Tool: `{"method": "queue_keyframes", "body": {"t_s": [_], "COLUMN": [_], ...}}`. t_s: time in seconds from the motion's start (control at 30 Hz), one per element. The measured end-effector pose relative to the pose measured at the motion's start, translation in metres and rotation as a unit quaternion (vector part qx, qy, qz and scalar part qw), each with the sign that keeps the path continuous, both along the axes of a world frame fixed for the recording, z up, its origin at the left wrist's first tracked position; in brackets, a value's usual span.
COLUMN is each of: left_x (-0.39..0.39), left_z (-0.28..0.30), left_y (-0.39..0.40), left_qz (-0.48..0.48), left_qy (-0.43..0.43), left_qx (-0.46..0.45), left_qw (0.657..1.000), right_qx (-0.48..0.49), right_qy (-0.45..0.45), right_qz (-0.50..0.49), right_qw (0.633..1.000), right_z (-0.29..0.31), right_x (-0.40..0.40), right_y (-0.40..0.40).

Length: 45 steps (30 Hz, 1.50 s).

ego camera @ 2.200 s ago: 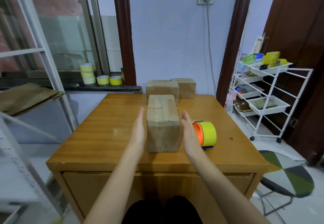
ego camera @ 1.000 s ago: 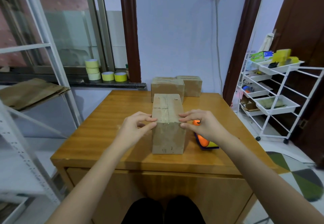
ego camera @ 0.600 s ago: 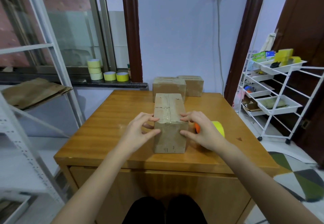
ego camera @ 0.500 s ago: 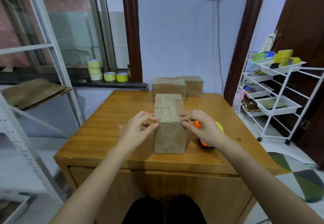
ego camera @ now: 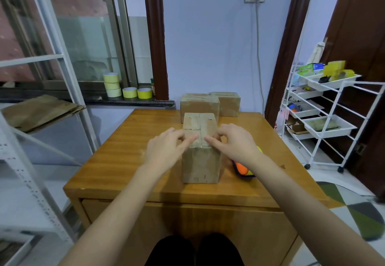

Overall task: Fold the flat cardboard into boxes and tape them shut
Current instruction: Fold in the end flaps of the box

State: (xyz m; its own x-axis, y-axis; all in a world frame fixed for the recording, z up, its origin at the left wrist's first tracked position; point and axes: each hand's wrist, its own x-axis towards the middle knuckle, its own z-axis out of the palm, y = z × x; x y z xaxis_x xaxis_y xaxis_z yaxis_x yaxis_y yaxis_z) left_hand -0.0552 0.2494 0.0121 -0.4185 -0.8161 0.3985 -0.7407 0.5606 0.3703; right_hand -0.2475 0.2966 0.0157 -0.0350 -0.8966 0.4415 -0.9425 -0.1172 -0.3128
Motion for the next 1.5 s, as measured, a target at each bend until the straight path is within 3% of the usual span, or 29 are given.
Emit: {"method": "queue_keyframes", "body": {"t_s": [0.17,0.33,0.47,0.67,0.77,0.93,1.07,1.17,1.33,1.5], "left_x": [-0.001,0.004,0.006,-0.005,0.000,0.011,0.018,0.021,0.006,-0.022], "left_z": [-0.018,-0.044,-0.053,-0.036,-0.024,-0.014,-0.014,-0.010,-0.007,-0.019], "left_y": [-0.012,-0.012,-0.008,-0.006,-0.010,-0.014,-0.013,-0.011,-0.001,0.003], "left_qz": [0.013,-0.047,-0.036,0.023,-0.004,-0.055,-0.085,-0.102,-0.064,-0.117], "left_qy": [-0.076,-0.005,0.004,-0.019,-0.027,-0.028,0.034,0.018,-0.084,-0.132], "left_qx": [-0.119,-0.189,-0.150,-0.094,-0.064,-0.032,0.026,0.043,-0.095,-0.197], "left_qw": [0.990,0.981,0.988,0.995,0.998,0.998,0.995,0.994,0.990,0.964], "right_qx": [-0.101,-0.163,-0.146,-0.154,-0.110,-0.057,-0.040,-0.013,0.010,-0.036], "right_qy": [0.049,0.008,-0.092,-0.044,-0.062,-0.171,-0.180,-0.176,-0.184,-0.265], "right_qz": [0.010,0.053,0.080,-0.013,0.002,0.085,0.109,0.111,0.110,0.095], "right_qw": [0.994,0.985,0.982,0.987,0.992,0.980,0.977,0.978,0.977,0.959], "right_z": [-0.024,-0.065,-0.068,-0.042,-0.034,-0.032,-0.032,-0.031,-0.028,-0.032], "right_x": [0.001,-0.004,-0.005,0.007,0.001,-0.019,-0.023,-0.024,-0.020,-0.012], "right_y": [-0.004,0.003,0.010,0.000,-0.001,0.002,0.006,0.009,0.014,0.022]}}
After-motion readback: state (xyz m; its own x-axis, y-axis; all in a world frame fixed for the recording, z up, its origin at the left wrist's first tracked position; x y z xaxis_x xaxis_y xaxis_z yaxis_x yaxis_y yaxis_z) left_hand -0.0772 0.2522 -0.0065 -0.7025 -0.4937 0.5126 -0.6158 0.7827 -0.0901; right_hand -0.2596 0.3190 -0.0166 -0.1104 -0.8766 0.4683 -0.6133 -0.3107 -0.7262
